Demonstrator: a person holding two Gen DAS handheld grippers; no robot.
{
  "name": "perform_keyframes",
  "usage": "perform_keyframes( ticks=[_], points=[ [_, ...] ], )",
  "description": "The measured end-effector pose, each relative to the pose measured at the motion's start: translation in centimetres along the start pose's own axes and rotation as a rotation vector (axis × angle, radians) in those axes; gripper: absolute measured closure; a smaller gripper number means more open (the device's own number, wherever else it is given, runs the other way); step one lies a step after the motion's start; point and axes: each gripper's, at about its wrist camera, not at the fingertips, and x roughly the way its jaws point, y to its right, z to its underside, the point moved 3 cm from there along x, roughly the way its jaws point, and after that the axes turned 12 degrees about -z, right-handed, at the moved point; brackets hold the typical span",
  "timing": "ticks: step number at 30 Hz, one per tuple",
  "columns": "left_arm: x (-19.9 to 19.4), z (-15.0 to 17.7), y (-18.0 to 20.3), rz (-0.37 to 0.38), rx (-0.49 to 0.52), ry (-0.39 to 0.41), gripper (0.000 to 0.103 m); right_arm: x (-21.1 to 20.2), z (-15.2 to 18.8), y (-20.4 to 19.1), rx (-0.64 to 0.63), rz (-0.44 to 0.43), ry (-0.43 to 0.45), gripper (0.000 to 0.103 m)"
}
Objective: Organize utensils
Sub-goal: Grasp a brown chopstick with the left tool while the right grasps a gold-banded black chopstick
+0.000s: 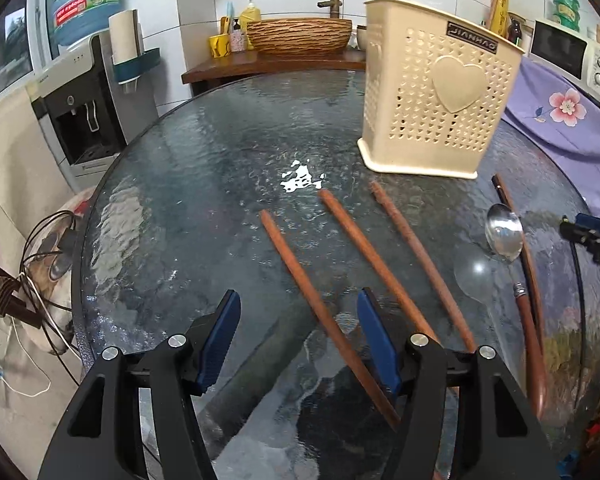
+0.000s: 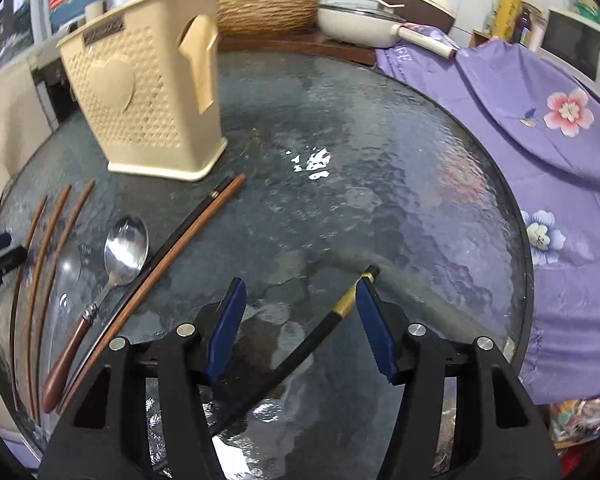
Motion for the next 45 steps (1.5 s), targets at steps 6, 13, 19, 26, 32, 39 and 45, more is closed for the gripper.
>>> perform_keyframes(
  ticks=[6,13,19,26,32,39,45],
  points=[
    [1.2,-0.2,-0.6,0.000,-0.013,-0.028,0.044,-0.6,0.5,4.0,0.132,0.071,0.005,0.046],
    [1.9,-1.3,-0.2,0.003,0.001,-0.029,0.053,1.0,0.3,4.2,0.147,0.047,-0.036,0.070],
    [2.2,-1.9,0.4,0.017,0.021,-0.036,0.059,2.0,-0.4,2.2,0.109,0.006,-0.058,0.080],
    [2.7,-2.5,1.1,0.044,0.052,-0.047,0.059,3.1,-1.1,-0.1,0.053,-0.025,-0.102,0.081],
    [3.0,-2.8,0.8,0.049,0.062,-0.058,0.074,3.5,-1.5,-1.2,0.017,-0.042,-0.119,0.089],
    [3.1,-3.0,1.0,0.051,0.068,-0.060,0.084,3.6,-1.4,-2.4,-0.003,-0.054,-0.116,0.090],
    [3.6,-3.7,1.4,0.042,0.079,-0.069,0.092,3.8,-1.5,-3.1,-0.008,-0.068,-0.116,0.091]
  ],
)
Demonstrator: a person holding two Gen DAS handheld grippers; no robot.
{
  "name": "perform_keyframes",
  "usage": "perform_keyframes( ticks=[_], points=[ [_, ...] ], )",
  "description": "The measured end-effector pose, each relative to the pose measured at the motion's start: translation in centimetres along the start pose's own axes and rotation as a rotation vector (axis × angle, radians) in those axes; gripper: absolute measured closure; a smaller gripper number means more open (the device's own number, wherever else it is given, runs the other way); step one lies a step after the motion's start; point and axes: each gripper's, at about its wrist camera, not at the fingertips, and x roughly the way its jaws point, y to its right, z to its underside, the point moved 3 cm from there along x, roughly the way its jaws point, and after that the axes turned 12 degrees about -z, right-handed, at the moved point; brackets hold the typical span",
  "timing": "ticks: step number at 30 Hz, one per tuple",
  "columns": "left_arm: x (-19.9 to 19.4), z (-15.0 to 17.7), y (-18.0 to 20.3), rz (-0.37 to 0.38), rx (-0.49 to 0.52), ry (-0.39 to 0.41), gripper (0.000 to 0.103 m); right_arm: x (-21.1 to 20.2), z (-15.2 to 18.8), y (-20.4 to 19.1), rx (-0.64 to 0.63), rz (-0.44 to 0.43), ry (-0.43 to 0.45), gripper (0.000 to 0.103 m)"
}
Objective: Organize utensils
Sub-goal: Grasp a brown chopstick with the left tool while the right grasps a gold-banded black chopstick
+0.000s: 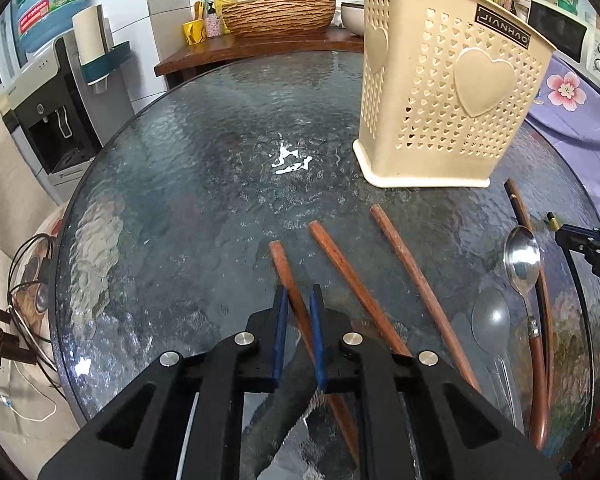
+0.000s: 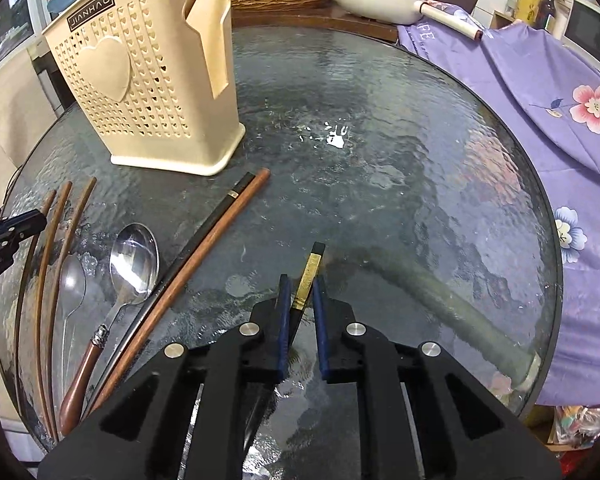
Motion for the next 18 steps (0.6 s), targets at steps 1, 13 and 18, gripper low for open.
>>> perform_keyframes(
  ticks=[1,13,18],
  points=[
    [0.1,-0.2,0.0,-0.004,0.000,0.000,0.093,0.0,-0.4,0.3,0.000,-0.003,0.001,0.092],
    [1.0,-1.3,0.6,-0.044,-0.014,0.009,0.096,0.5,-1.2,0.4,0.001,-0.023,0.016,0.093],
    [1.3,-1.7,0.6,-0.041,-0.031,0.008,0.096,0.3,-1.4,1.0,0.023,-0.039,0.036,0.094]
  ],
)
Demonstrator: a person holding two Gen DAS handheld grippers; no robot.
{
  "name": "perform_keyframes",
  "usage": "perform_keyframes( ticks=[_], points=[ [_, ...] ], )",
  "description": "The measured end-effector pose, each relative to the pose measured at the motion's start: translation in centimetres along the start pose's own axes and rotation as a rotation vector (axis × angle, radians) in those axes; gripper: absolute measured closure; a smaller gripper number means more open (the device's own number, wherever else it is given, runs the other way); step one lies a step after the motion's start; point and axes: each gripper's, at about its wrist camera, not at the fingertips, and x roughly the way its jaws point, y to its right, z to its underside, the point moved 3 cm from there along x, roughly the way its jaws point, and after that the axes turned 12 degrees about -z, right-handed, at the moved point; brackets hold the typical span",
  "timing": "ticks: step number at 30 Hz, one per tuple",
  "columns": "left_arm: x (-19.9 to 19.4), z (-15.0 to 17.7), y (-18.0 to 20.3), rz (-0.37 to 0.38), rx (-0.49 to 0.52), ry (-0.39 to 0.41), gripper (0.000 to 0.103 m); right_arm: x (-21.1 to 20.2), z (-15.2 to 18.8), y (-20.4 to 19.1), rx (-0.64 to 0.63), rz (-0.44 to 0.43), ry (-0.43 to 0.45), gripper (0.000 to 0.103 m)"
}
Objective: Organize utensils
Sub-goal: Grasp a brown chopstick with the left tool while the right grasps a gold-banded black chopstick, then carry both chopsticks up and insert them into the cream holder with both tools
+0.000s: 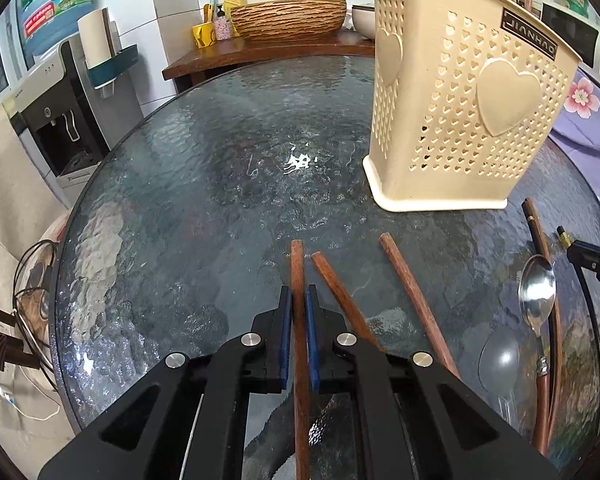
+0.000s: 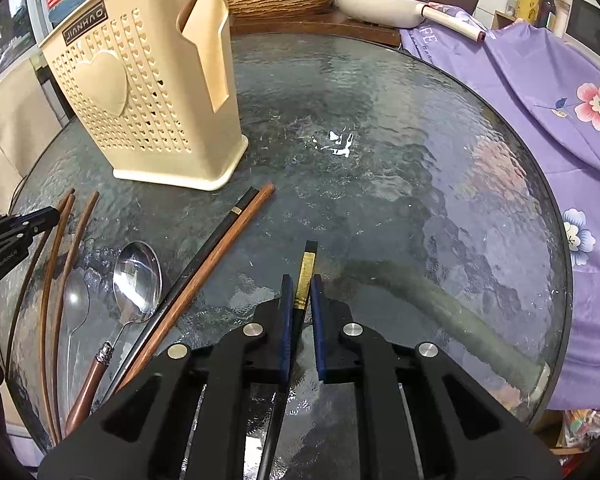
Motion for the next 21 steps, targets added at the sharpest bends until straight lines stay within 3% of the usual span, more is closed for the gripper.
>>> perform_keyframes(
  ticks=[13,21],
  points=[
    [-2.3,-1.0,-0.6,0.026,-0.041,0.064,0.096,-2.2,-1.3,1.2,0.037,-0.040,0.093,0.095],
    [-5.7,-2.3,-1.2,0.060,-0.069,0.153,0.096,-5.8,-2.0,0.2,0.034,-0.084,0.201,0.095]
  ],
)
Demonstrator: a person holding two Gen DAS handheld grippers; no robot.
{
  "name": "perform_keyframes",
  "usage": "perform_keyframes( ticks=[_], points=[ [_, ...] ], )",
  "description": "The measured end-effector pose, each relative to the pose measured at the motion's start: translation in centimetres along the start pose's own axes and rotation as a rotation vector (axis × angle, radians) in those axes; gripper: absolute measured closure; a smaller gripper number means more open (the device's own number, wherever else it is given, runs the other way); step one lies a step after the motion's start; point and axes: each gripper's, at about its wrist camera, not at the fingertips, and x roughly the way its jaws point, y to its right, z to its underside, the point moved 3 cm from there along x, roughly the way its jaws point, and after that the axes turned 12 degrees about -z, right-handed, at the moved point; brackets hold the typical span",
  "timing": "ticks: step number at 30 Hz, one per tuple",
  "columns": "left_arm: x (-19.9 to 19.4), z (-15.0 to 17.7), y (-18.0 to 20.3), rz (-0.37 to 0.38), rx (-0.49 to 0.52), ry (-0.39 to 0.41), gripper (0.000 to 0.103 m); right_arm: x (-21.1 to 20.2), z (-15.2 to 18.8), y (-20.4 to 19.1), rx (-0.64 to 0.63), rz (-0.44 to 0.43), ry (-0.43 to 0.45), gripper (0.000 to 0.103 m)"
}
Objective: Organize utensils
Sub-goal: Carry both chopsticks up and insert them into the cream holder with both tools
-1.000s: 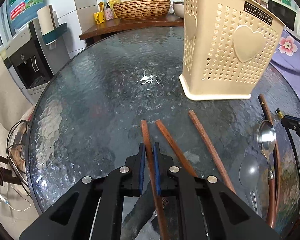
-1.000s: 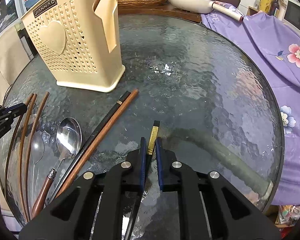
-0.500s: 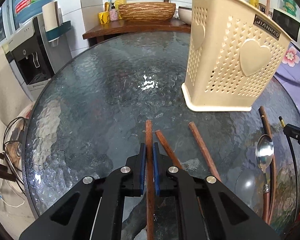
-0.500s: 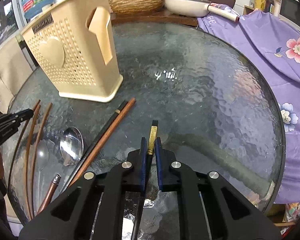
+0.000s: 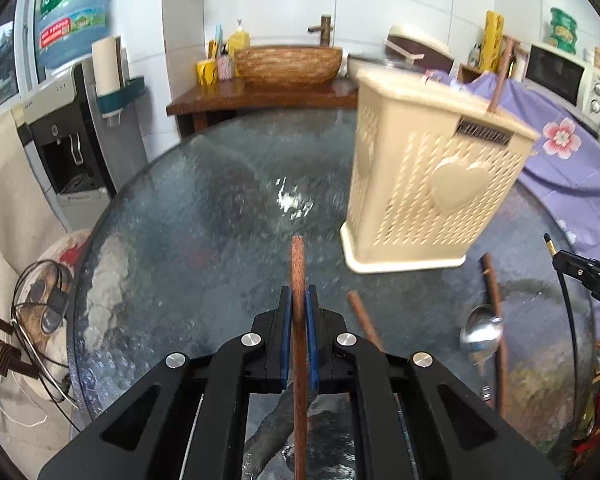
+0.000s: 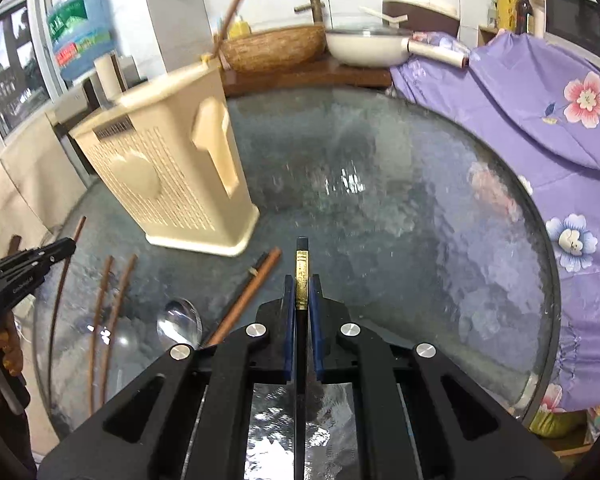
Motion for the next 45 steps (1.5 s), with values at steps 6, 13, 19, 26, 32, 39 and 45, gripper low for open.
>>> perform_keyframes(
  ticks=[6,13,19,26,32,39,45],
  points=[
    [-3.9,-1.7,-0.2,0.030,-0.024,0.098,0.096,-4.4,-1.9,-2.1,-0.061,-0.044,0.107,0.095],
    [-8.8,-2.9,-0.6,0.060,-0.044,0.212,0.096,-9.9,-3.2,-4.6,-0.116,-0.102,0.210,0.095],
    [-11.3,-3.2,-0.9,0.082,-0.046,0.267,0.096,-12.5,-3.4,-6.4,-0.154,-0.140,0.241,0.095],
    [-12.8,-3.6,-1.5,0.099,-0.056,0.299,0.096,-13.6,-4.0,-7.7,-0.182,-0.170,0.253,0.095],
    [-13.7,-4.4,-1.3,0.105,-0.051,0.321,0.096,-13.8,-5.1,-8.6,-0.194,-0.206,0.250,0.095],
    [-15.1,-5.8,-1.1,0.114,-0.033,0.366,0.096,-14.4,-6.9,-9.7,-0.226,-0.225,0.249,0.095],
    [-17.2,-8.4,-0.9,0.136,-0.021,0.420,0.096,-15.4,-9.9,-11.3,-0.253,-0.260,0.260,0.095]
  ],
)
